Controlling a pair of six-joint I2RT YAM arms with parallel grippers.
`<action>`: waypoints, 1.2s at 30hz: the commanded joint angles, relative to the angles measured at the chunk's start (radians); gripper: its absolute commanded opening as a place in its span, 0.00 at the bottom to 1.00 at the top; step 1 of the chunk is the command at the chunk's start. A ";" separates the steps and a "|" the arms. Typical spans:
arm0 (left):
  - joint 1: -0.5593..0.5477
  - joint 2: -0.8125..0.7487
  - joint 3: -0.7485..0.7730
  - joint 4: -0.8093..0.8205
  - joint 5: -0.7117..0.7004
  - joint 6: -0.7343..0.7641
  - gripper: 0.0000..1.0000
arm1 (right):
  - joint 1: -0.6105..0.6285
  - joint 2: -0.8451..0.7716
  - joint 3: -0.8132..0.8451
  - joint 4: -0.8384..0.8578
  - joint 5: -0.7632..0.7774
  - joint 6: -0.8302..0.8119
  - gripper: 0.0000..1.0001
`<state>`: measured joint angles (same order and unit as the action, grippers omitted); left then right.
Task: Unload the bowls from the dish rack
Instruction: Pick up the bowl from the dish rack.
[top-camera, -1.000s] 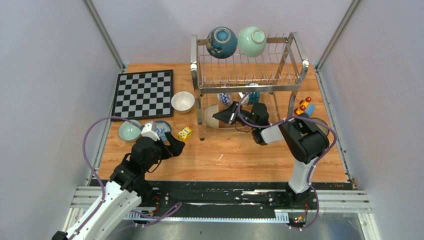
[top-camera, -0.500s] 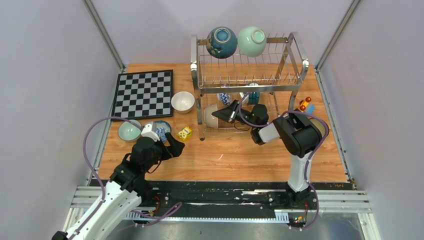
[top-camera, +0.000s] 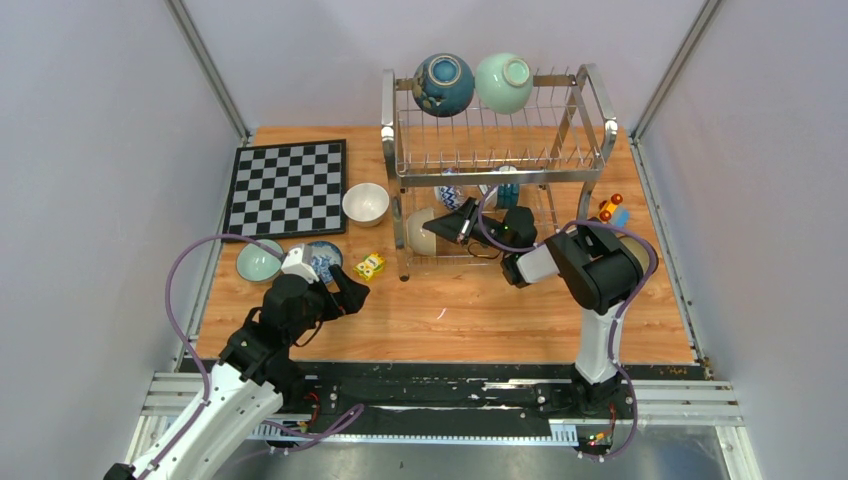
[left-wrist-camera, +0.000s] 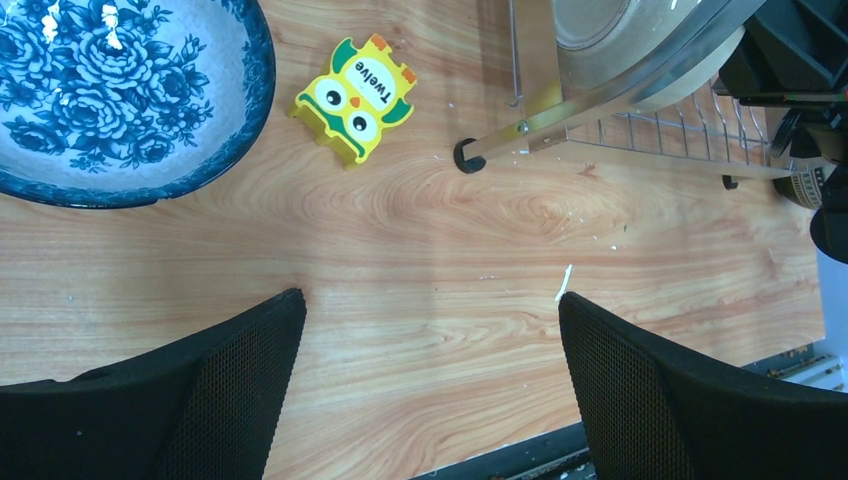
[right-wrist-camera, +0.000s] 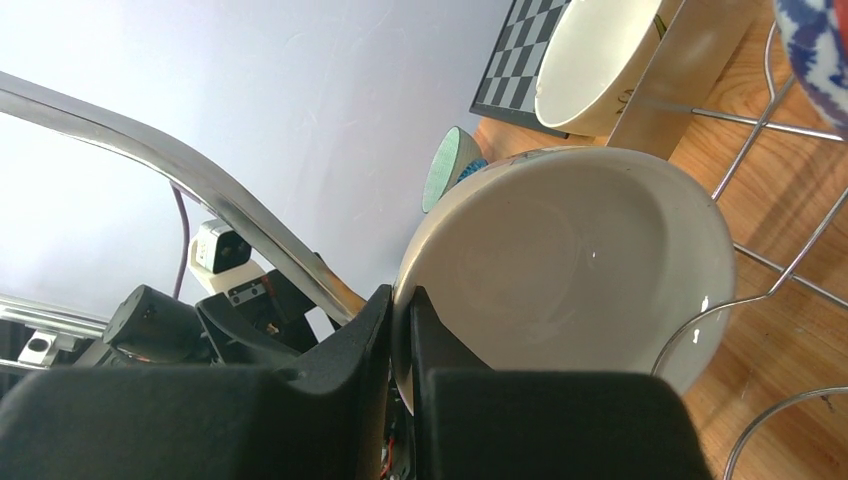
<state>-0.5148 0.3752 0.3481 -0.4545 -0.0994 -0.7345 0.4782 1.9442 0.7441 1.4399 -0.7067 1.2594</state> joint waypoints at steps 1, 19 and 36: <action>-0.008 -0.014 0.032 -0.012 -0.005 -0.006 0.98 | -0.011 -0.011 0.047 0.155 -0.018 0.034 0.00; -0.008 -0.010 0.040 -0.012 -0.004 -0.008 0.98 | -0.062 -0.076 0.024 0.154 -0.021 0.055 0.00; -0.008 -0.012 0.031 -0.002 0.000 -0.020 0.98 | -0.032 -0.059 0.072 0.155 -0.009 0.107 0.00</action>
<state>-0.5148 0.3691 0.3611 -0.4595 -0.1001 -0.7441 0.4442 1.9324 0.7559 1.4200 -0.7403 1.3365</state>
